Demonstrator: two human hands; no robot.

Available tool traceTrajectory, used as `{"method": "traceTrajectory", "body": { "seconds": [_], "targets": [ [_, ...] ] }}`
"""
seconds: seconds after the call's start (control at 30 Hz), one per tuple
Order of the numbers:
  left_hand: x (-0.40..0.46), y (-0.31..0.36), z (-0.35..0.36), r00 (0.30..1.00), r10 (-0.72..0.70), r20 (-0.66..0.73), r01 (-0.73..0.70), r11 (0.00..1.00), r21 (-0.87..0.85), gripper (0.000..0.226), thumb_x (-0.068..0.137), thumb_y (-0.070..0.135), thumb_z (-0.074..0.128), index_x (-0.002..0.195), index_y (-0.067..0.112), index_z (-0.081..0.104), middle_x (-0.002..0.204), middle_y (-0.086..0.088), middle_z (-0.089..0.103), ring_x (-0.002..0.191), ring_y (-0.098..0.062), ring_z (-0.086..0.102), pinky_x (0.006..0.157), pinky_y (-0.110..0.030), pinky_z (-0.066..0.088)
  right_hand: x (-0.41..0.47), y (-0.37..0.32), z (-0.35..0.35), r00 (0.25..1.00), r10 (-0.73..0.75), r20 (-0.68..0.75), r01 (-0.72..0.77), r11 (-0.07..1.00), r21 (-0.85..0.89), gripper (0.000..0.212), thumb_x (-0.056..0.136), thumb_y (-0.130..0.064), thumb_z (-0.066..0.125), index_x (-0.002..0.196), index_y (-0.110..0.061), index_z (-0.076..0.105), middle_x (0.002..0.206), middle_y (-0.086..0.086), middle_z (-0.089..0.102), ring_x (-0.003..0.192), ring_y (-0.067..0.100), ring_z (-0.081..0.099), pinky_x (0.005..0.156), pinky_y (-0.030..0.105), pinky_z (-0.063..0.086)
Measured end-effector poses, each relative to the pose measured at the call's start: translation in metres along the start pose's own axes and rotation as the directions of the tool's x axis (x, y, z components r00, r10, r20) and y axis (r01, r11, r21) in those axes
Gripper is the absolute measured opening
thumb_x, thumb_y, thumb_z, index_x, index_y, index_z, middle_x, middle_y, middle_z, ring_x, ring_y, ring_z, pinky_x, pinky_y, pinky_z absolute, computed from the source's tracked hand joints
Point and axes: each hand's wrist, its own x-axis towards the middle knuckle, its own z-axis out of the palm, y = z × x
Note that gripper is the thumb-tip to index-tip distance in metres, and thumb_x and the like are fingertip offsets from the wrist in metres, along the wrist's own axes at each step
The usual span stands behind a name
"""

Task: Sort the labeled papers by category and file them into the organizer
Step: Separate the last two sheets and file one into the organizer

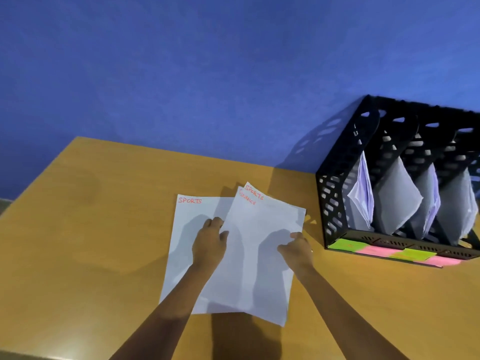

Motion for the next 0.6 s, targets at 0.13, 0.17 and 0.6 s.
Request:
{"method": "traceTrajectory", "body": {
  "seconds": [0.13,0.17,0.6],
  "targets": [
    [-0.009,-0.006,0.002,0.936,0.322,-0.145,-0.308,0.945,0.109,0.03,0.082,0.008,0.071,0.11,0.016,0.066,0.102,-0.008,0.065,0.086,-0.027,0.063,0.065,-0.034,0.058,0.001,0.006,0.001,0.999,0.029,-0.029,-0.026,0.997,0.077,0.055,0.079,-0.009,0.062,0.13,-0.008,0.043,0.132,0.013,0.044,0.105,0.035,0.056,0.062,0.029,0.048],
    [-0.011,-0.008,0.003,0.899,0.401,-0.179,-0.383,0.915,0.128,0.03,0.078,0.006,0.074,0.106,0.016,0.069,0.097,-0.008,0.067,0.079,-0.027,0.064,0.06,-0.032,0.057,0.001,0.006,0.001,0.999,0.037,-0.034,-0.034,0.995,0.089,0.055,0.079,-0.009,0.063,0.13,-0.008,0.043,0.132,0.013,0.042,0.108,0.036,0.054,0.068,0.034,0.051],
    [-0.015,-0.004,0.016,0.994,0.111,-0.02,-0.104,0.841,-0.531,0.013,0.099,0.015,0.044,0.11,0.016,0.05,0.093,0.013,0.061,0.087,-0.003,0.064,0.071,-0.002,0.046,0.003,0.014,-0.011,0.993,0.115,0.004,-0.104,0.883,0.457,0.029,0.074,-0.024,0.08,0.089,-0.004,0.066,0.09,0.01,0.069,0.086,0.028,0.064,0.073,0.038,0.05]
  ]
}}
